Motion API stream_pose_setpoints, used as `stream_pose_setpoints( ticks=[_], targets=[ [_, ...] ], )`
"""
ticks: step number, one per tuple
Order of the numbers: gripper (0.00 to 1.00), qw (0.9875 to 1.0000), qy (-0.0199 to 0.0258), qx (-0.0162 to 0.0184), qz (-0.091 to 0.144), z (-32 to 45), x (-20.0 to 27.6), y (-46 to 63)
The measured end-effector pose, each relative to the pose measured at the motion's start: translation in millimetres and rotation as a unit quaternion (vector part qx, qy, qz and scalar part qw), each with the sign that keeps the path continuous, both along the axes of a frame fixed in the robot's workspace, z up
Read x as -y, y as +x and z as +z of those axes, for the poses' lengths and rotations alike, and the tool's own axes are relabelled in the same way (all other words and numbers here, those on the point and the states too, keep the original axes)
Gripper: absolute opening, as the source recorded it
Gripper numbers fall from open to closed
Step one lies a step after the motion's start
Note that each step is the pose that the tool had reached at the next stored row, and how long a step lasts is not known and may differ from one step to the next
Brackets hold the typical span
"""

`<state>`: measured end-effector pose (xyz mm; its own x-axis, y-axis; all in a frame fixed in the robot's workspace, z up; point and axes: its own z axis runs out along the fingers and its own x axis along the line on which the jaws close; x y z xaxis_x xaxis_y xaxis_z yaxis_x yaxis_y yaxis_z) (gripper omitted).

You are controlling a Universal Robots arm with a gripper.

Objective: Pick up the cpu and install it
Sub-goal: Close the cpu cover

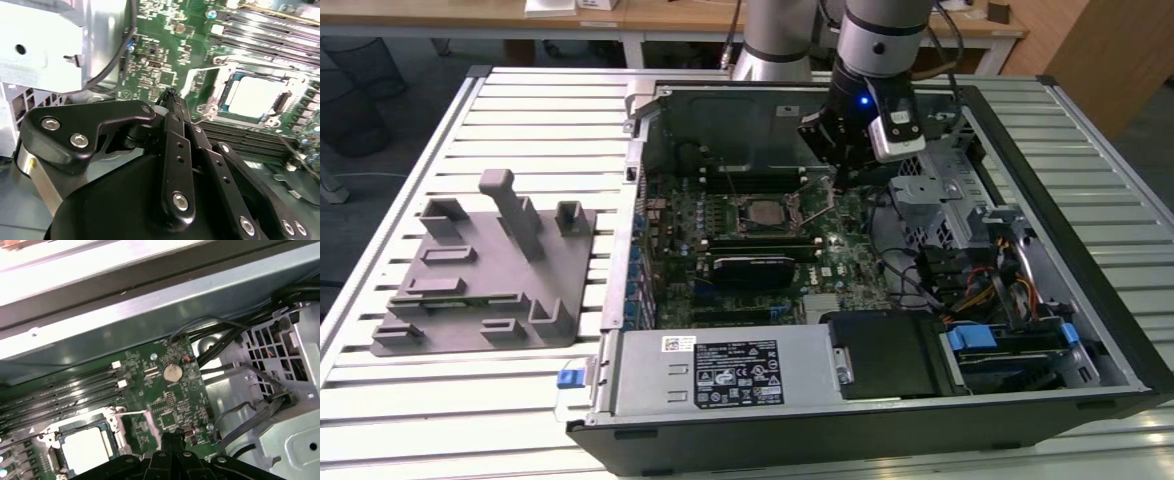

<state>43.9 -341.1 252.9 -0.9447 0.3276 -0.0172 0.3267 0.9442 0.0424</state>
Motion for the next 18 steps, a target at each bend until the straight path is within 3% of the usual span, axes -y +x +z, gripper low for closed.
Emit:
stream_pose_setpoints(
  ticks=[4,11,18],
  targets=[
    [0.11,1.0000,-0.0001,0.0000,0.000,-2.3,-2.4,7.4],
    [0.11,1.0000,-0.0001,0.0000,0.000,-11.3,-3.0,8.0],
    [0.11,1.0000,0.0007,0.0000,0.000,-11.8,-3.0,-0.9]
  ],
)
